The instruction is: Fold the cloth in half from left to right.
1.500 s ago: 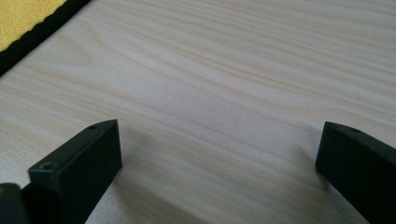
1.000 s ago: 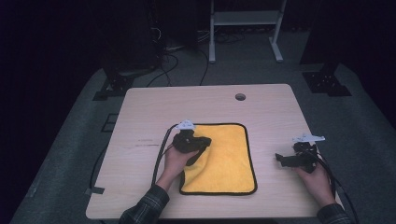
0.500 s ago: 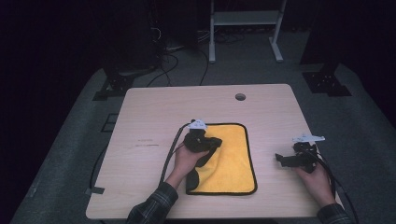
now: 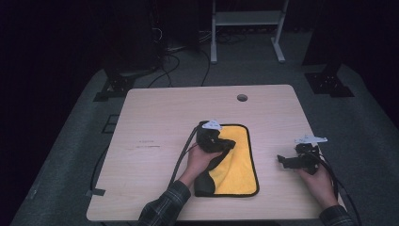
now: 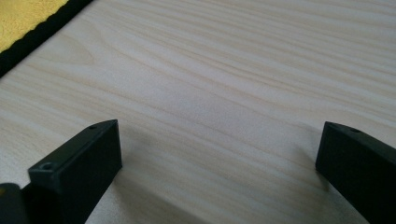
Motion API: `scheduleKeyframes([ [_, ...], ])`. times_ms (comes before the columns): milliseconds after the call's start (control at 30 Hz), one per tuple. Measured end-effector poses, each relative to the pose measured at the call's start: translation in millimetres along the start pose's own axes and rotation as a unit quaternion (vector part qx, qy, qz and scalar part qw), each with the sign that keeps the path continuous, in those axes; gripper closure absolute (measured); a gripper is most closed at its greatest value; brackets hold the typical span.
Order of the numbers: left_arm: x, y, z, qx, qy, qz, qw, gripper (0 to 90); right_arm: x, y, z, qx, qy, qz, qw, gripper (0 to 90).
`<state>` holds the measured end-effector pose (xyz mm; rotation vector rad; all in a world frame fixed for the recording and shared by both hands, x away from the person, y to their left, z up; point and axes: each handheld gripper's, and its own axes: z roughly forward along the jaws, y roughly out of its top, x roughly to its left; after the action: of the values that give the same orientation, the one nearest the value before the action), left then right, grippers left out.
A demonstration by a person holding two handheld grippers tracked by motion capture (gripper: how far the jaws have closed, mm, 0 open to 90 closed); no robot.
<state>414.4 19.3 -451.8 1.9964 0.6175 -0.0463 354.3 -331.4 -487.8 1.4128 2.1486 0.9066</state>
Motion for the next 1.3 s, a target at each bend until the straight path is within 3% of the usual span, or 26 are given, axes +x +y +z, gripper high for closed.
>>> scheduleKeyframes([
  [867, -4.2, 9.9, 48.2, 0.017, -0.03, -0.019, 0.9992, 85.2, 0.0, 0.1, 0.1, 0.0, 0.001, -0.002, 1.0, 0.0],
  [1300, -6.5, 3.5, 69.6, 0.066, -0.004, -0.006, 0.9978, 83.0, 0.1, 0.1, 0.1, 0.0, 0.002, -0.002, 1.0, 0.0],
])
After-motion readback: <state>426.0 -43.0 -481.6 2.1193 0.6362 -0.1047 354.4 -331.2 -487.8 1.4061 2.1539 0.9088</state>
